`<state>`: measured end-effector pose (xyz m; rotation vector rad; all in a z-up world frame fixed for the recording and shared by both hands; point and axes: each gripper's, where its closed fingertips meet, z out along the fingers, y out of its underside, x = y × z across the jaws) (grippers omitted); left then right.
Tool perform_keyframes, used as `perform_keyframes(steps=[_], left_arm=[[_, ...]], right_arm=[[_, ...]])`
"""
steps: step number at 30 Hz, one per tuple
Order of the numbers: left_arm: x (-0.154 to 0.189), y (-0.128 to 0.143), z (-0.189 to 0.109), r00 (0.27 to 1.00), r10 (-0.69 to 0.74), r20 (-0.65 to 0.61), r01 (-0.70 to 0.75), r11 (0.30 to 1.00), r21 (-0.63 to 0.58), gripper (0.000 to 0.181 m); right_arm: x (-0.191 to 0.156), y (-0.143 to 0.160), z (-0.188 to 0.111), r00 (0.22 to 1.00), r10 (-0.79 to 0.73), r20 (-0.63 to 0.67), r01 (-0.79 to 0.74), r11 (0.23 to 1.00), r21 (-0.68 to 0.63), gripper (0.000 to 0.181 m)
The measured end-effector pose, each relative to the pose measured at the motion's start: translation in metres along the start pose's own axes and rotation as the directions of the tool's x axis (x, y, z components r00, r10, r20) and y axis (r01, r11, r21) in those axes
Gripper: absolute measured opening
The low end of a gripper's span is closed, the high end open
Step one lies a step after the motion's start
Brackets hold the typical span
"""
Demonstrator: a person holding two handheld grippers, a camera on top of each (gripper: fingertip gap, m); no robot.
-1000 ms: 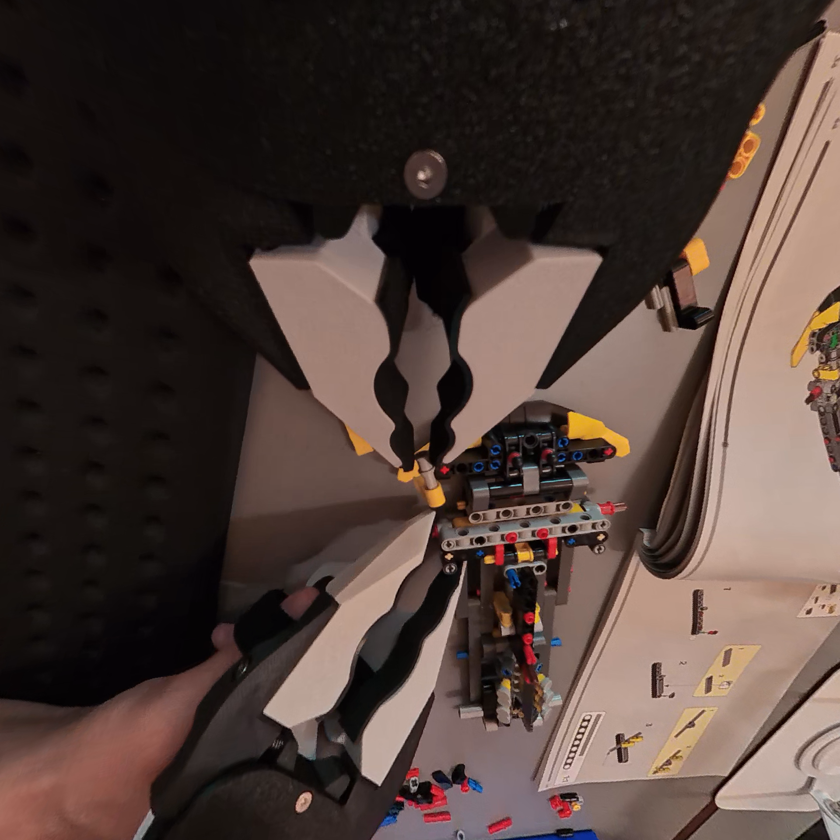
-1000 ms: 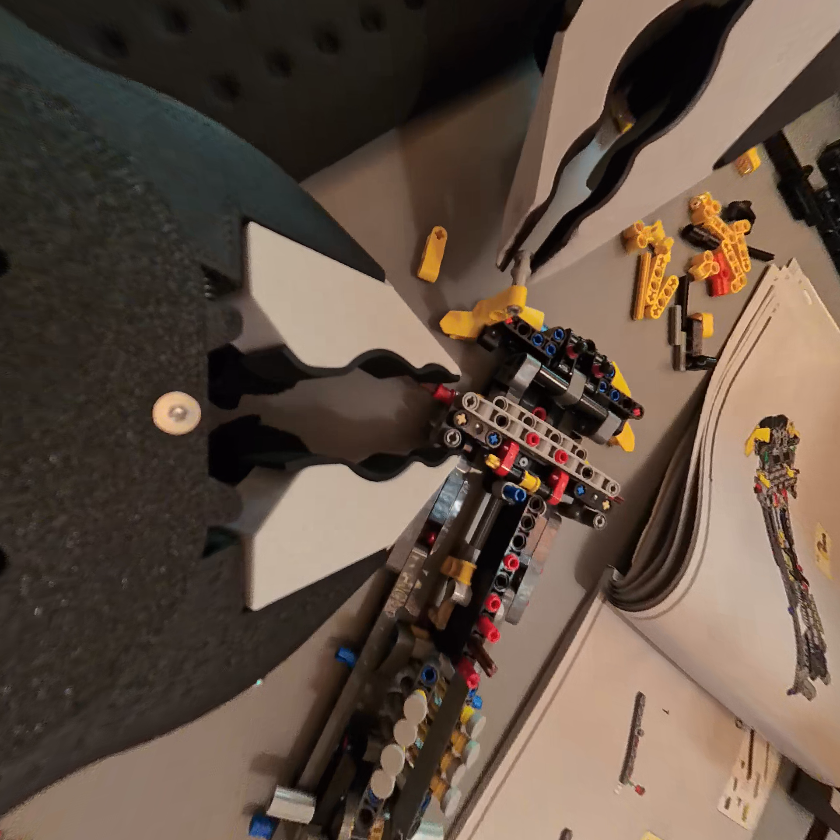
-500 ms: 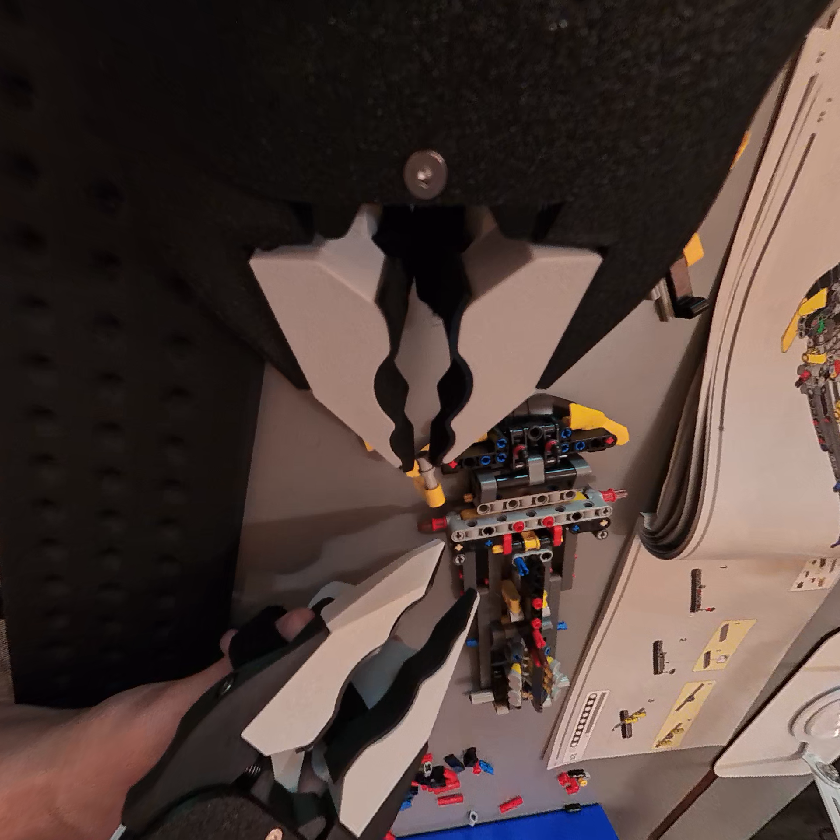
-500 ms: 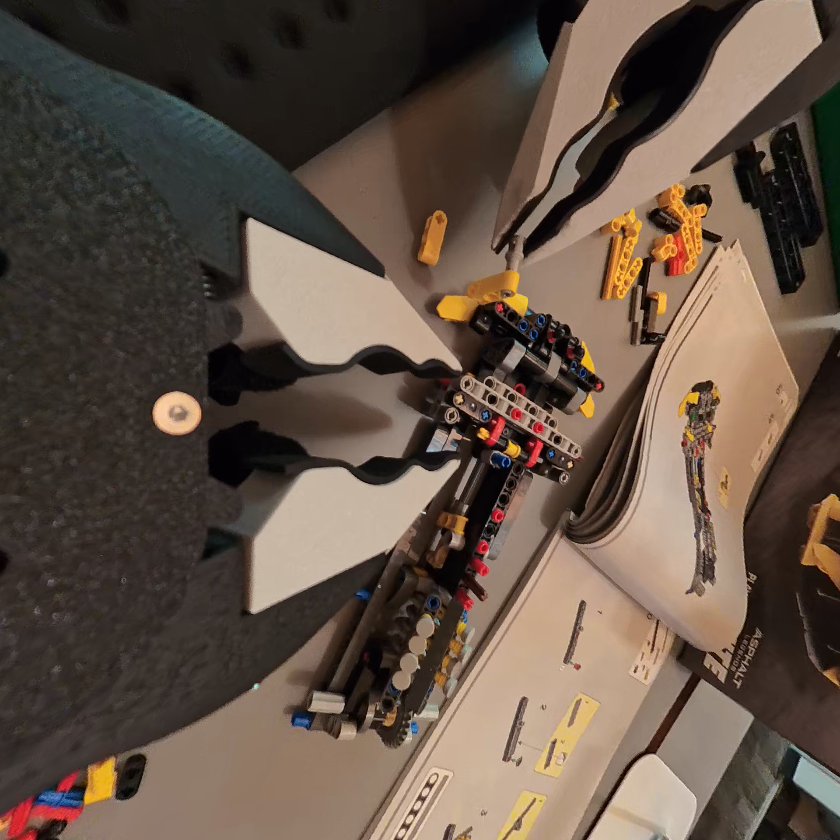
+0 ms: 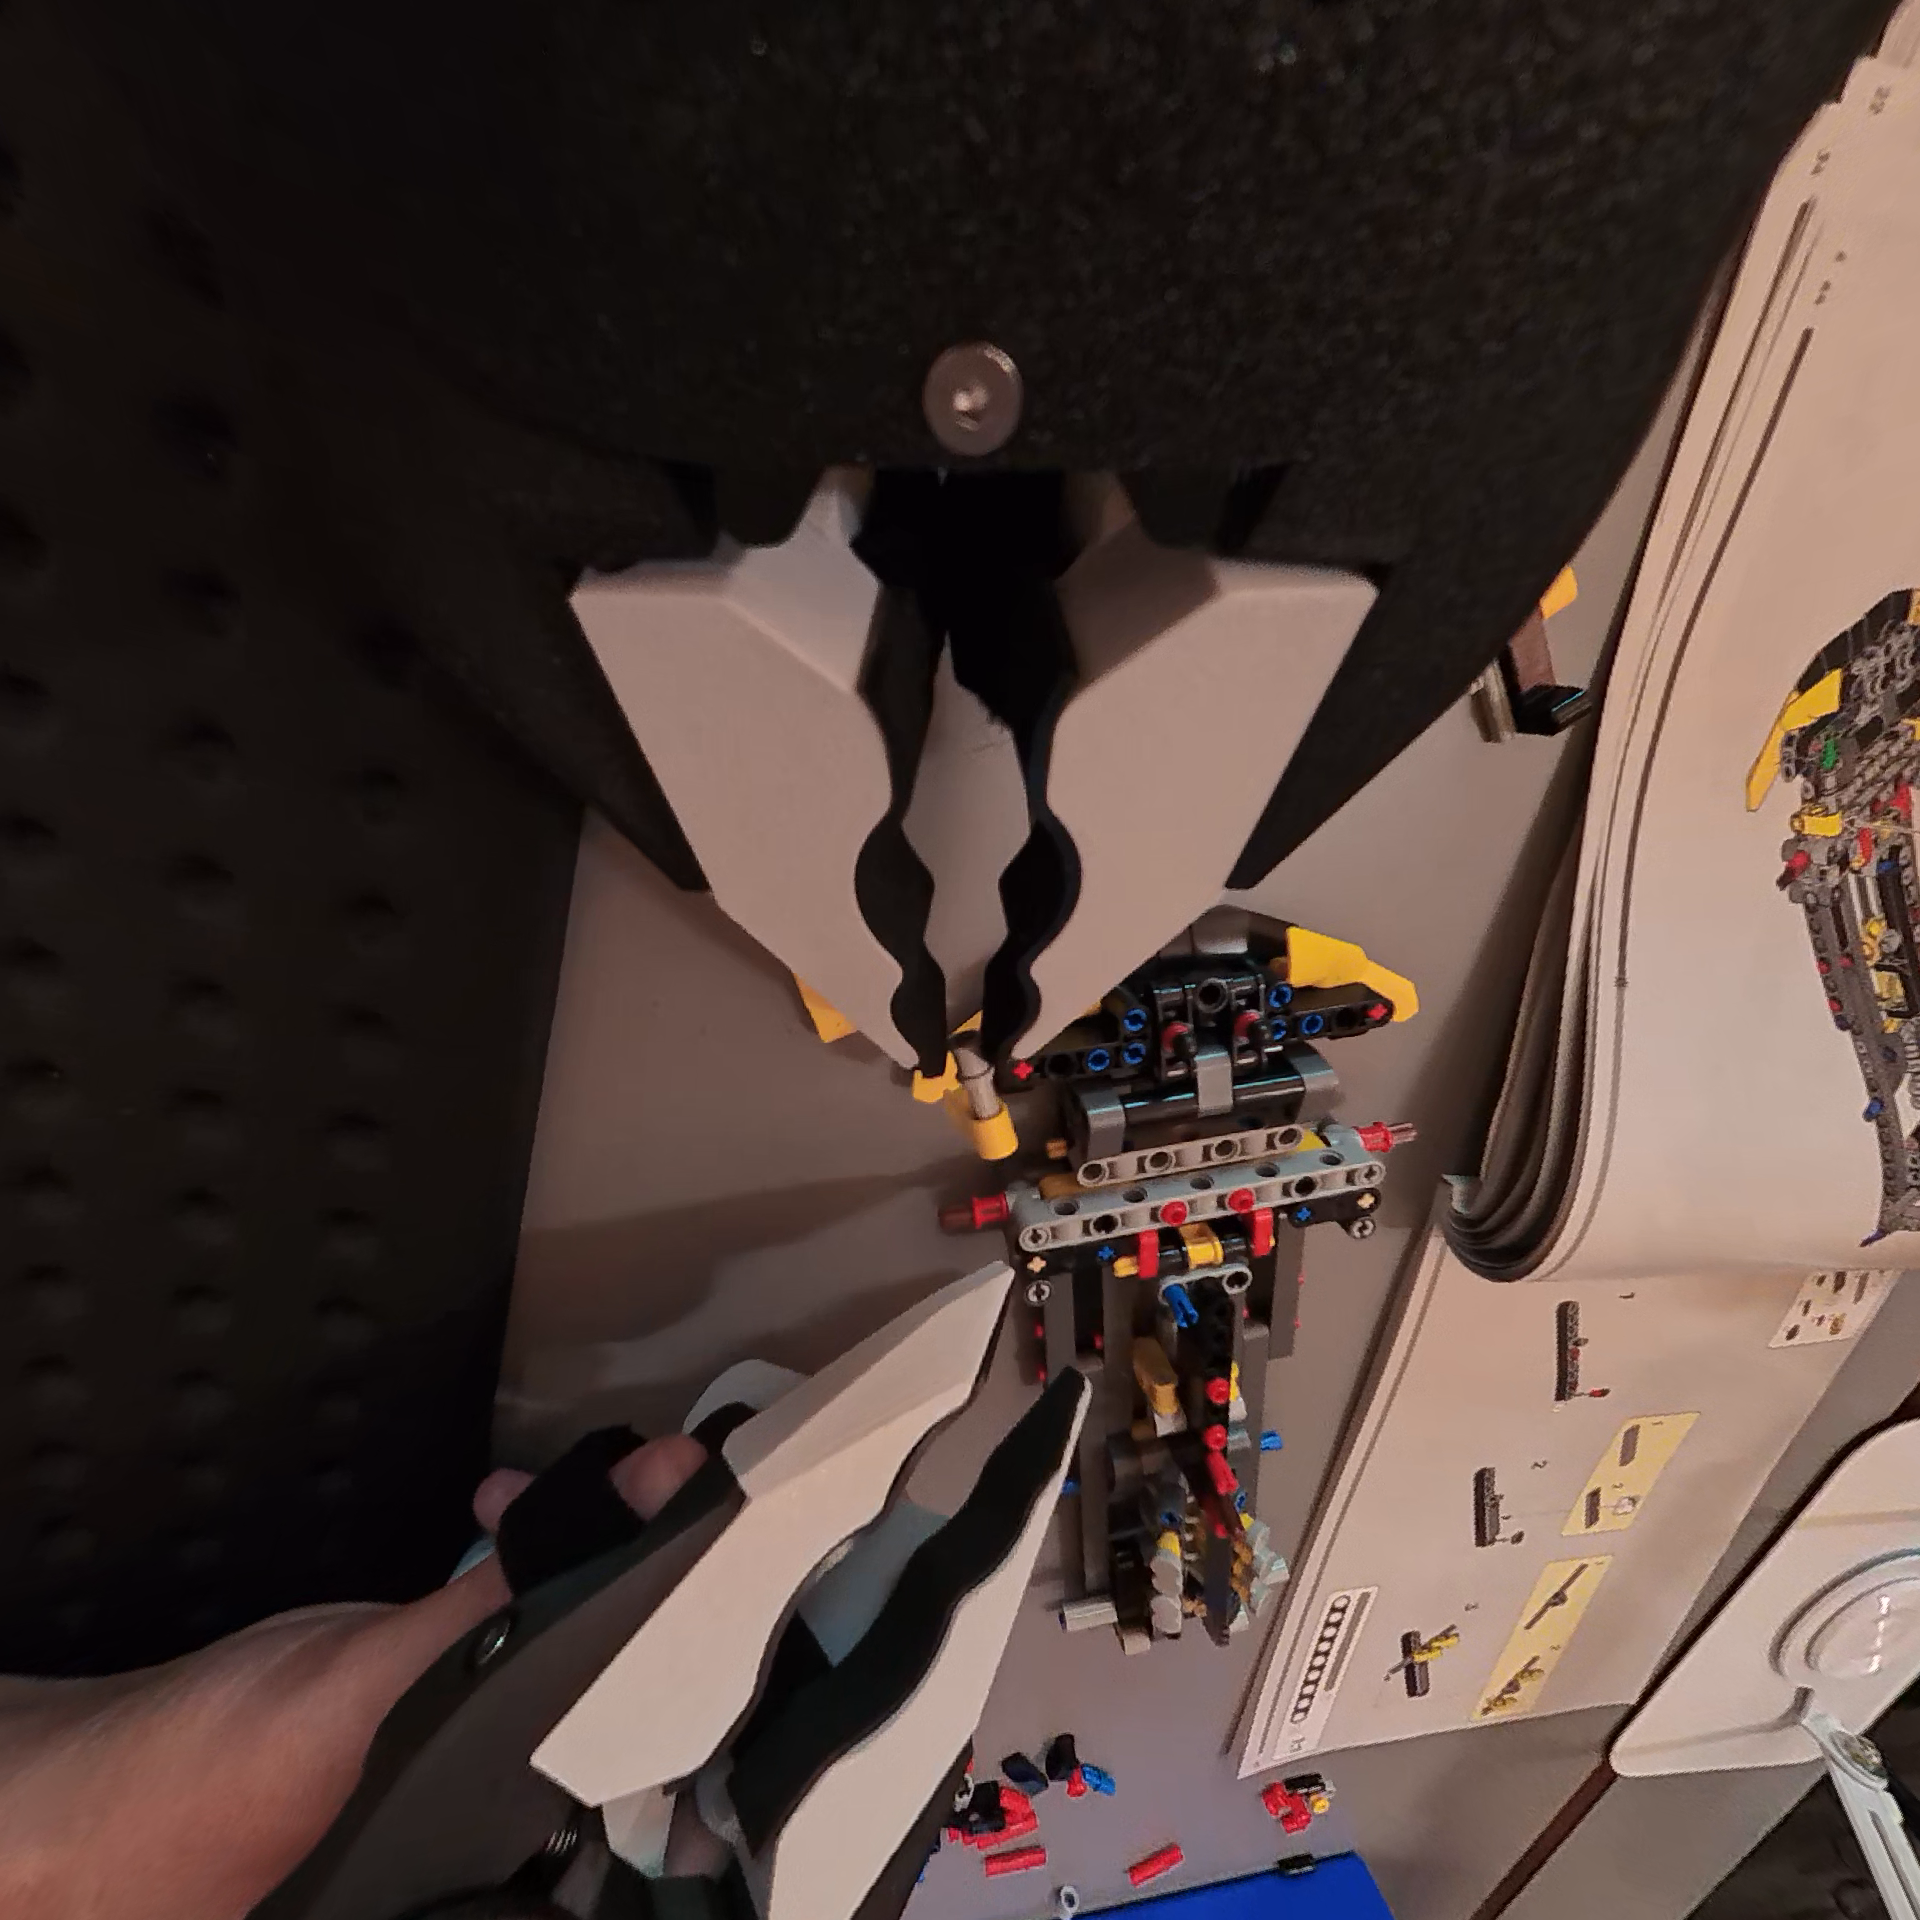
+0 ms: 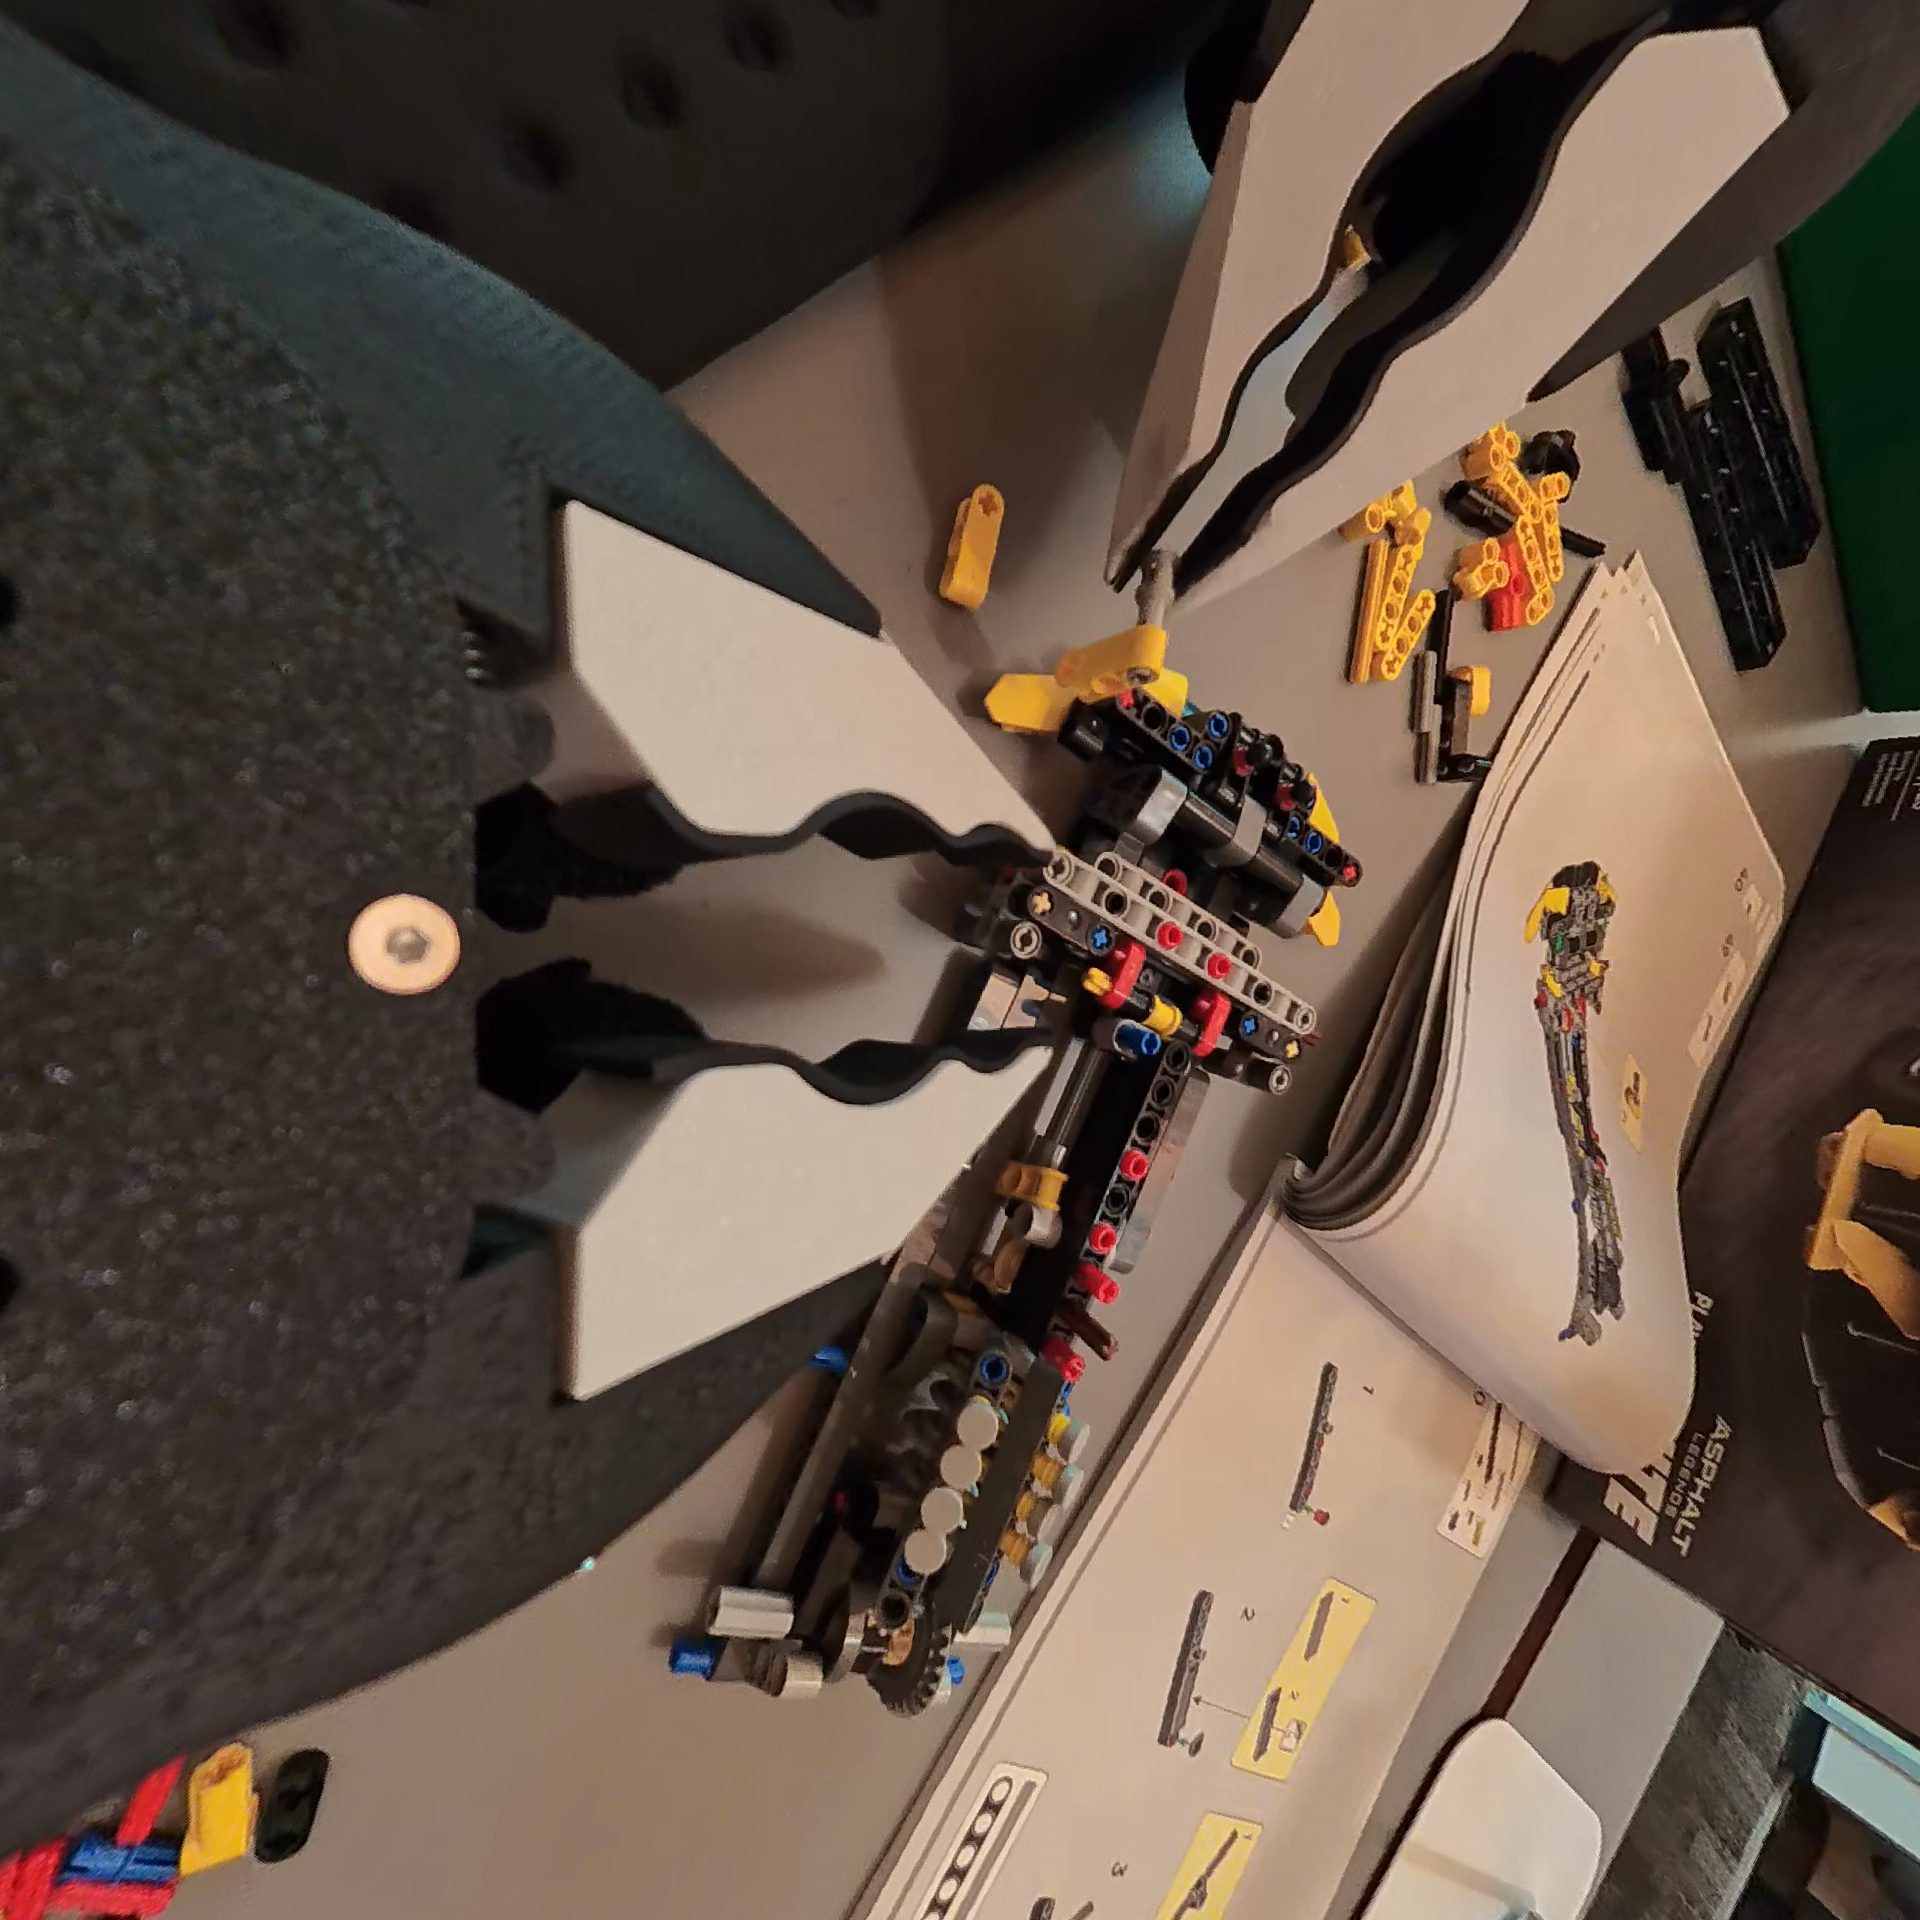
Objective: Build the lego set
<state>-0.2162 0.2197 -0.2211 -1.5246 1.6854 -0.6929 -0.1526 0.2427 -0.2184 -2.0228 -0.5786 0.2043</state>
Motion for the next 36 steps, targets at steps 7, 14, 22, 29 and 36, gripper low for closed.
perform_keyframes(steps=[7,14,22,29,36], left_arm=[[0.007,-0.010,0.000,0.999,-0.015,-0.036,0.018,0.998,0.064,0.005],[-0.005,-0.011,0.005,0.998,-0.037,-0.056,0.036,0.999,-0.006,0.005],[-0.013,-0.008,0.016,0.983,0.154,-0.100,-0.166,0.978,-0.123,0.005],[-0.013,-0.005,0.027,0.972,0.183,-0.149,-0.212,0.954,-0.211,0.004],[-0.017,-0.003,0.030,0.971,0.209,-0.117,-0.232,0.939,-0.254,0.004]], right_arm=[[0.001,-0.001,-0.001,1.000,-0.002,-0.006,0.002,1.000,0.008,0.028],[0.002,-0.009,-0.007,0.999,0.033,0.012,-0.034,0.998,0.057,0.028],[-0.012,-0.007,-0.005,0.998,-0.054,0.044,0.053,0.998,0.035,0.023],[-0.018,0.000,0.000,0.995,-0.073,0.071,0.074,0.997,-0.007,0.030],[-0.019,0.002,0.004,0.988,0.029,0.154,-0.026,0.999,-0.025,0.043]])
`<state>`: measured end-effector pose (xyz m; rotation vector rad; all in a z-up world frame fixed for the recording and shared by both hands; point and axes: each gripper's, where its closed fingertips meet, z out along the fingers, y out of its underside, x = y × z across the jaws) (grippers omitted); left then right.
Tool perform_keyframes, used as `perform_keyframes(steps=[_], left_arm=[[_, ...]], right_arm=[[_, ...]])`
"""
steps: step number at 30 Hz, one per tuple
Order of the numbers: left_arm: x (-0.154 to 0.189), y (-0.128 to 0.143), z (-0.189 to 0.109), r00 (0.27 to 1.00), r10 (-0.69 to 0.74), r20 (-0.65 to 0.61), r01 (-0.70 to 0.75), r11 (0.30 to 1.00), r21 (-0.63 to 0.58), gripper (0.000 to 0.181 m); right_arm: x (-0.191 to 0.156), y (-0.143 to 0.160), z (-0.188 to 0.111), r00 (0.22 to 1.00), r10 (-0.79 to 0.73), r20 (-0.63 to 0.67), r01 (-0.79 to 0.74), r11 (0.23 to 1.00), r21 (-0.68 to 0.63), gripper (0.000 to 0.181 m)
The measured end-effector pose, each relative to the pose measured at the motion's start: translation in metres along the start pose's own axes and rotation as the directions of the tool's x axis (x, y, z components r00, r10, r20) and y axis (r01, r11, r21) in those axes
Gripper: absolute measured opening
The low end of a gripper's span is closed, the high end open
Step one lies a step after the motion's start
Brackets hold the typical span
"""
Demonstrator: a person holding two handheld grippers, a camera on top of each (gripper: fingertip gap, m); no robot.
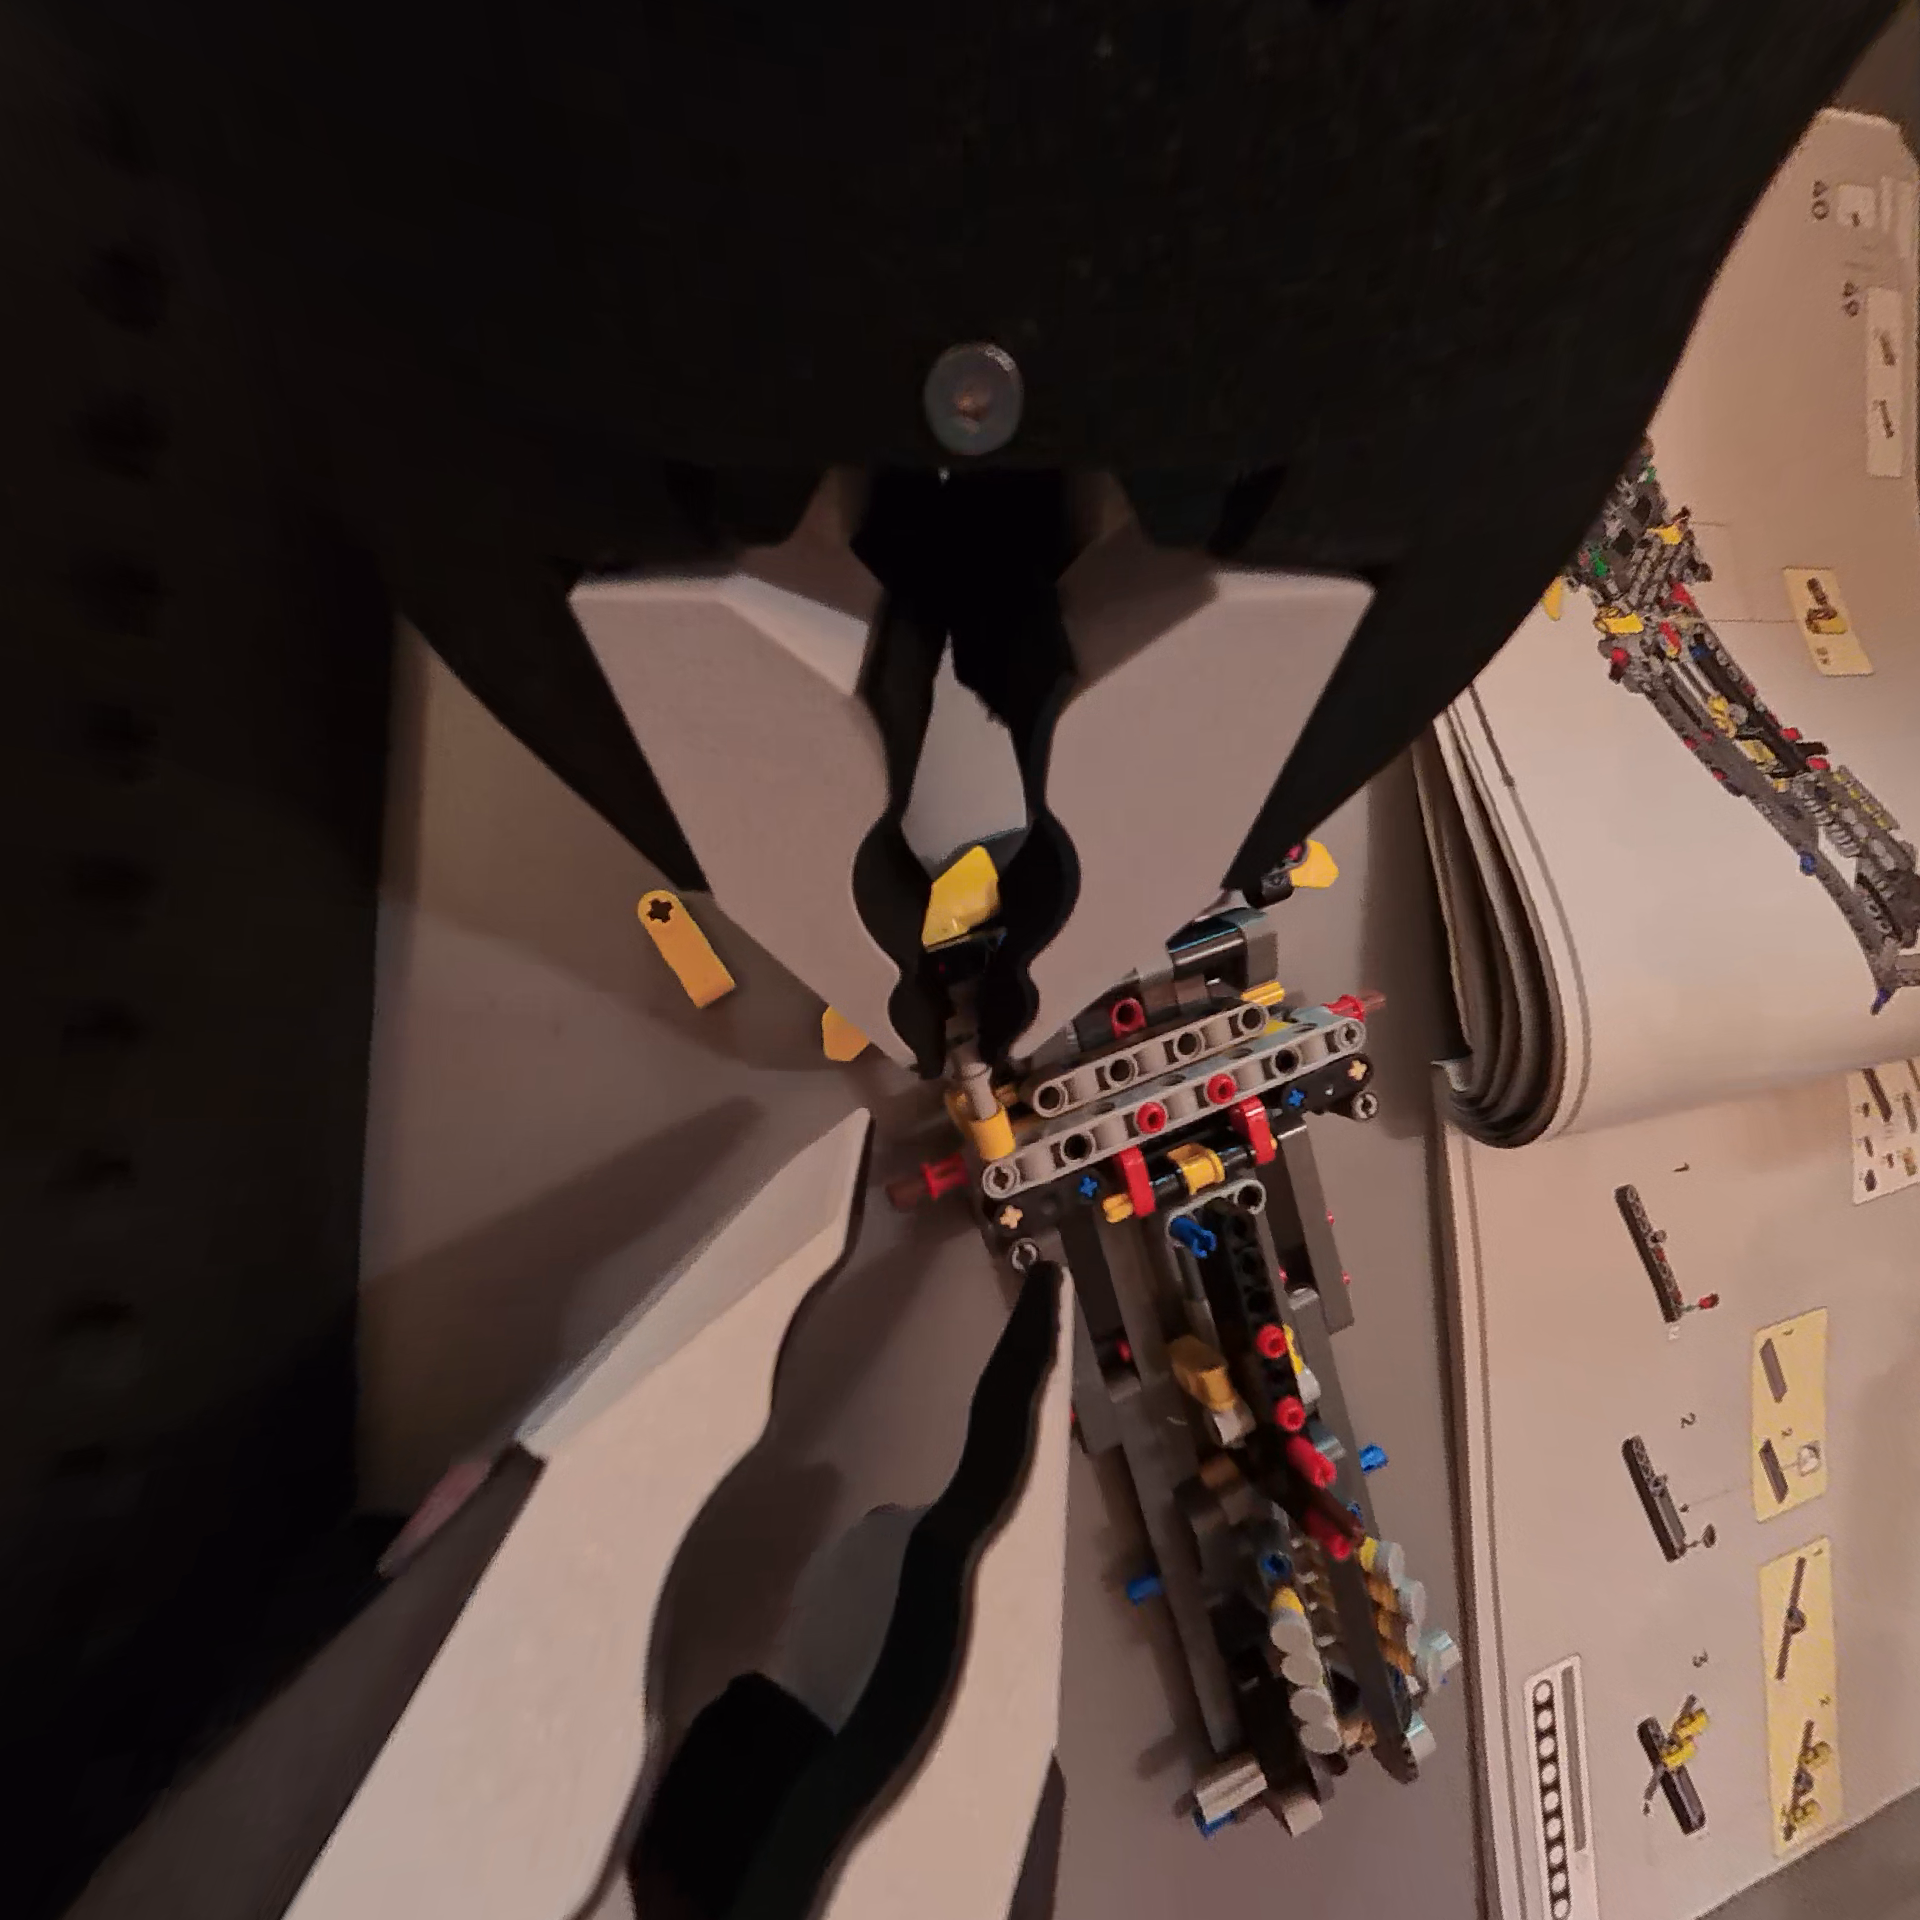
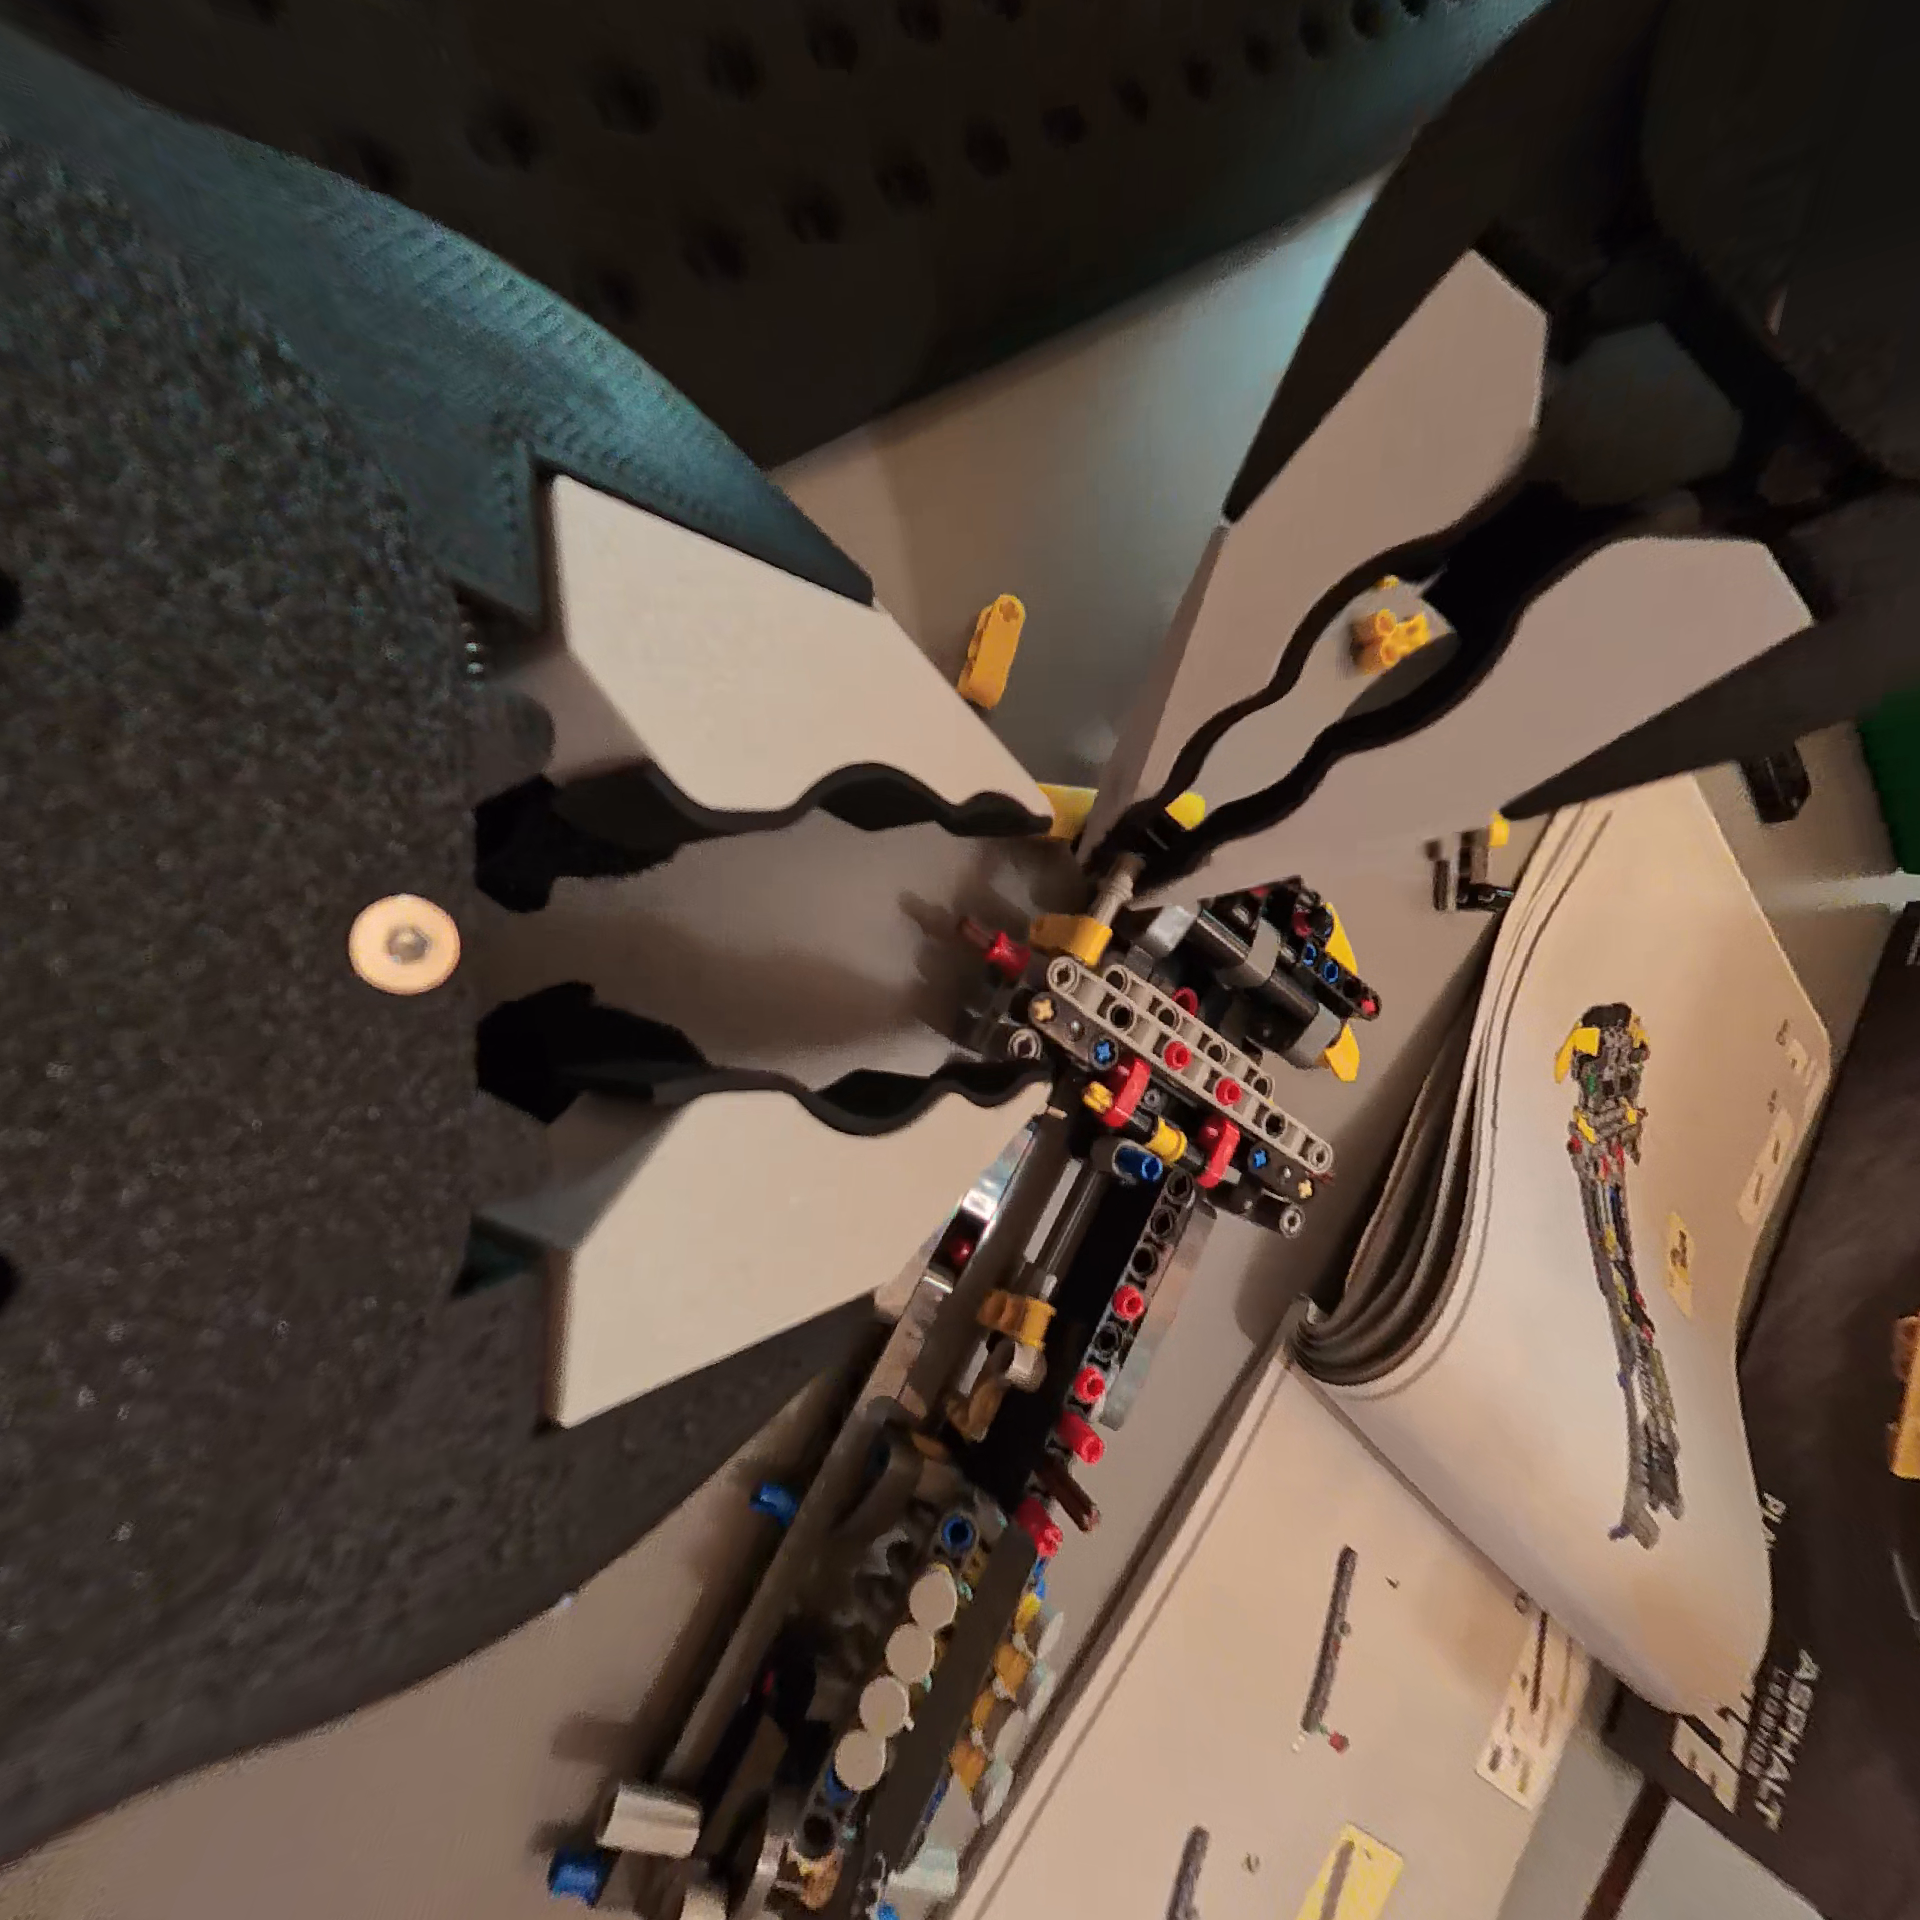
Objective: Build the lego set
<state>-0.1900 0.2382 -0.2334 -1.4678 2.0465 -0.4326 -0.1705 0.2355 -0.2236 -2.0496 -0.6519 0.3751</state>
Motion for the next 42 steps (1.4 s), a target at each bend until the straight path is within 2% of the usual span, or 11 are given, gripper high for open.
perform_keyframes(steps=[3,6,9,12,15,17,20,29,35,39,42], left_arm=[[0.001,0.001,0.002,0.999,0.009,0.033,-0.009,1.000,-0.013,0.005],[0.002,0.002,0.005,0.998,0.025,0.065,-0.025,1.000,-0.011,0.005],[0.005,0.000,0.003,0.997,0.041,0.072,-0.044,0.999,0.030,0.005],[0.006,-0.003,-0.003,0.993,0.091,0.078,-0.096,0.993,0.069,0.004],[0.010,-0.006,-0.008,0.980,0.179,0.088,-0.187,0.977,0.100,0.005],[0.009,-0.007,-0.010,0.969,0.219,0.112,-0.230,0.968,0.100,0.004],[0.009,-0.005,-0.009,0.955,0.264,0.135,-0.275,0.958,0.077,0.005],[0.006,-0.002,-0.006,0.968,0.214,0.134,-0.227,0.970,0.090,0.005],[0.003,-0.006,-0.010,0.982,0.147,0.120,-0.163,0.977,0.138,0.005],[0.002,-0.008,-0.012,0.987,0.120,0.112,-0.136,0.978,0.156,0.005],[0.002,-0.006,-0.010,0.985,0.124,0.117,-0.141,0.979,0.148,0.004]], right_arm=[[0.003,-0.006,-0.001,0.994,0.090,0.055,-0.092,0.995,0.028,0.043],[-0.002,-0.010,-0.002,0.976,0.167,0.140,-0.166,0.986,-0.016,0.036],[-0.007,-0.010,-0.003,0.992,0.004,0.129,0.001,0.999,-0.037,0.028],[-0.013,-0.005,-0.003,0.971,-0.204,0.128,0.215,0.973,-0.078,0.025],[-0.015,-0.004,-0.005,0.904,-0.387,0.184,0.411,0.904,-0.116,0.021],[-0.022,-0.002,-0.004,0.851,-0.449,0.273,0.497,0.857,-0.139,0.023],[-0.020,-0.001,0.000,0.774,-0.545,0.324,0.614,0.770,-0.172,0.015],[-0.015,-0.003,0.005,0.637,-0.655,0.406,0.760,0.620,-0.193,0.004],[-0.005,0.003,0.008,0.549,-0.699,0.457,0.833,0.502,-0.233,0.012],[-0.004,-0.003,0.008,0.503,-0.735,0.455,0.861,0.468,-0.197,0.010],[-0.008,-0.009,0.004,0.520,-0.713,0.469,0.846,0.505,-0.170,0.014]])
